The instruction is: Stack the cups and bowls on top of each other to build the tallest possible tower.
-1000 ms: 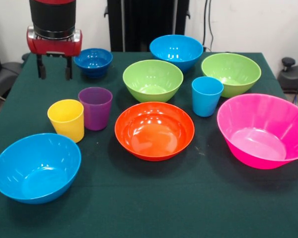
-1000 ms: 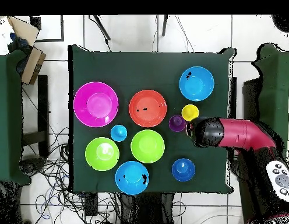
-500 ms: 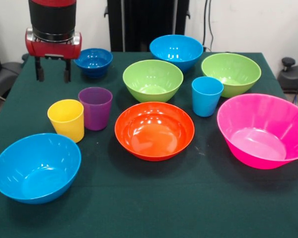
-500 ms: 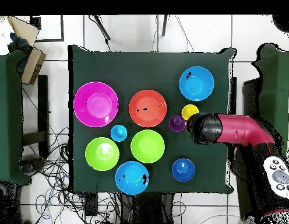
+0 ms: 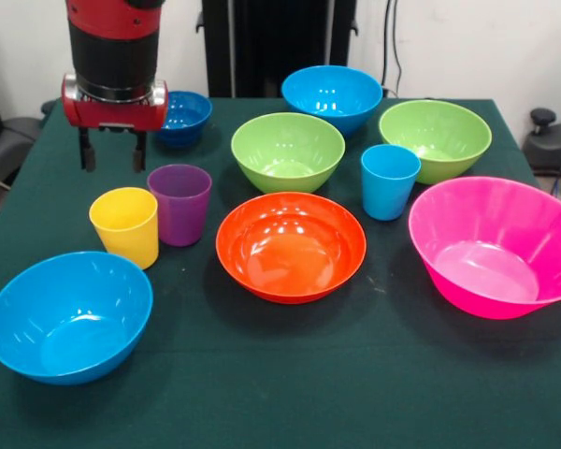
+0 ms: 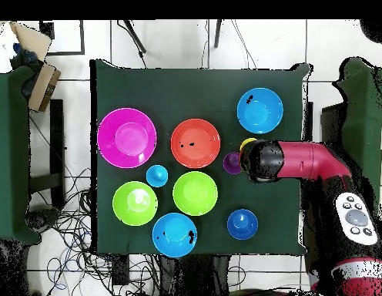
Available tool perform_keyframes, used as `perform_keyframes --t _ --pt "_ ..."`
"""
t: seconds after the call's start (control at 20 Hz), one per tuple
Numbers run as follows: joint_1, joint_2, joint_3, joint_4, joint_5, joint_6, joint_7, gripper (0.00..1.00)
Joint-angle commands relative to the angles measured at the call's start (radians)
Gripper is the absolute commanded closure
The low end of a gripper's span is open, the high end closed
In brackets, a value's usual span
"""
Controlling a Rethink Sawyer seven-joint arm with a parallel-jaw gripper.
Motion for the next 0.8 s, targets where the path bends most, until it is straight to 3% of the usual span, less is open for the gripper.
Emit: perform_keyframes --t 0.05,0.8 --pt "0.056 0.094 0.000 -0.107 -0.005 0.102 0.032 0.00" --pt "0.043 0.078 -0.004 -0.093 0.017 0.114 0.010 0.00"
